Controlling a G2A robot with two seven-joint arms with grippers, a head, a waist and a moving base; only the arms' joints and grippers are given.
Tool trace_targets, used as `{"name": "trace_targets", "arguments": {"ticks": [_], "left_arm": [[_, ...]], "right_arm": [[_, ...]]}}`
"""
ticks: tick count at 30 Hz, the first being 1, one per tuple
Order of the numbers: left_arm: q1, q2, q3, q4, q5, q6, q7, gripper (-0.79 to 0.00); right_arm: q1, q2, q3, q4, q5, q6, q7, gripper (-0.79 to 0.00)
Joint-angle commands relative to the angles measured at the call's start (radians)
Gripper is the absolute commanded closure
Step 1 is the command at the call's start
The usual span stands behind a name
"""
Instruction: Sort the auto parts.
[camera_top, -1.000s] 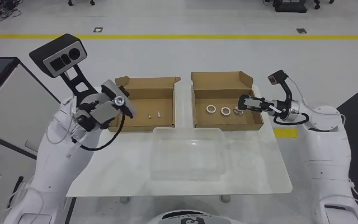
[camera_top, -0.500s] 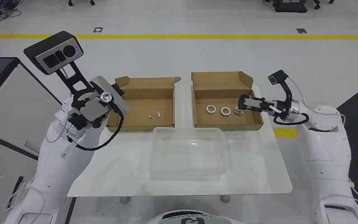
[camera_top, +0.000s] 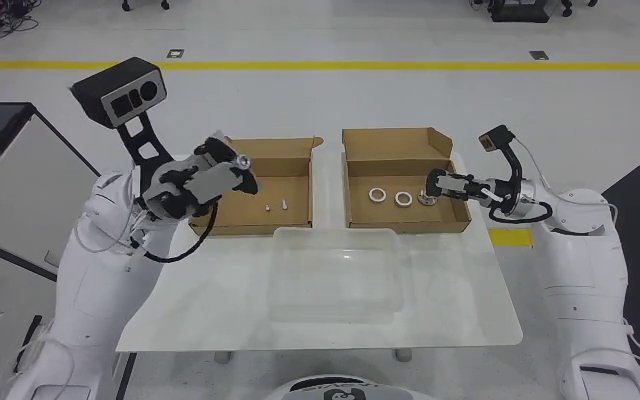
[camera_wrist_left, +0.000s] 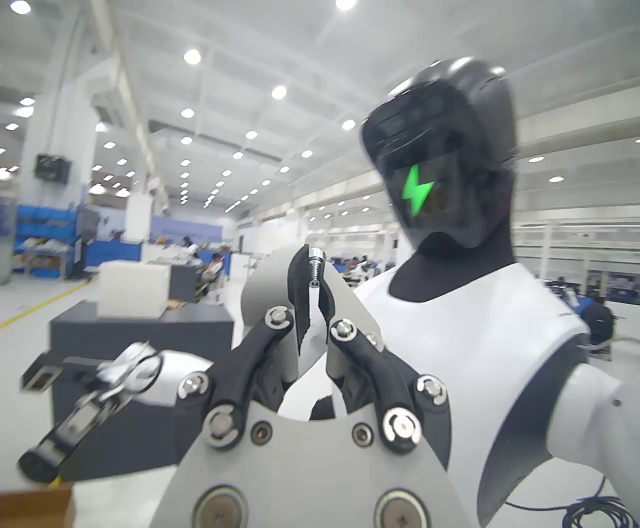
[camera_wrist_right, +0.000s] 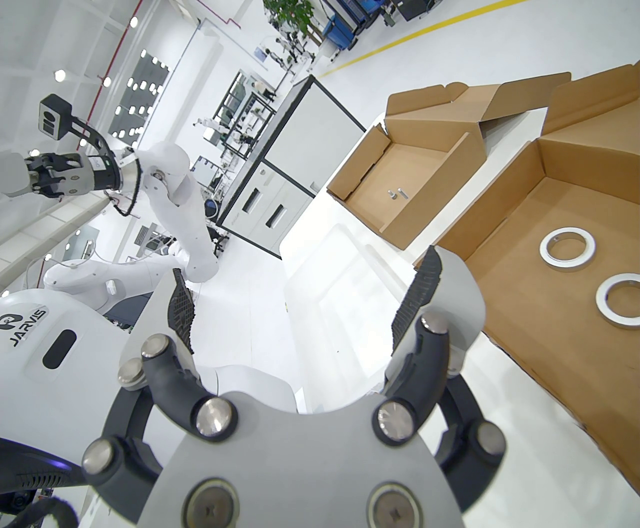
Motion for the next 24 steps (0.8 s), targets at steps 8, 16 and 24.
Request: {"name": "trace_targets", "arguments": {"ticks": [8,16,24], "left_arm": [[0.076,0.018,-0.108,-0.043,0.443,0.249,0.016,0.0],[0.079,0.029,-0.117,-0.082,0.731,0.401,-0.036,0.0],[0.045,0.04,-0.07,-0.088,0.933,0.49,-0.157,0.0]], "right_arm": [[0.0,0.0,0.0,0.0,0.0,0.0,0.0,-0.785],[0.0,0.0,0.0,0.0,0.0,0.0,0.0,-0.785],[0.0,0.0,0.0,0.0,0.0,0.0,0.0,-0.785]]}}
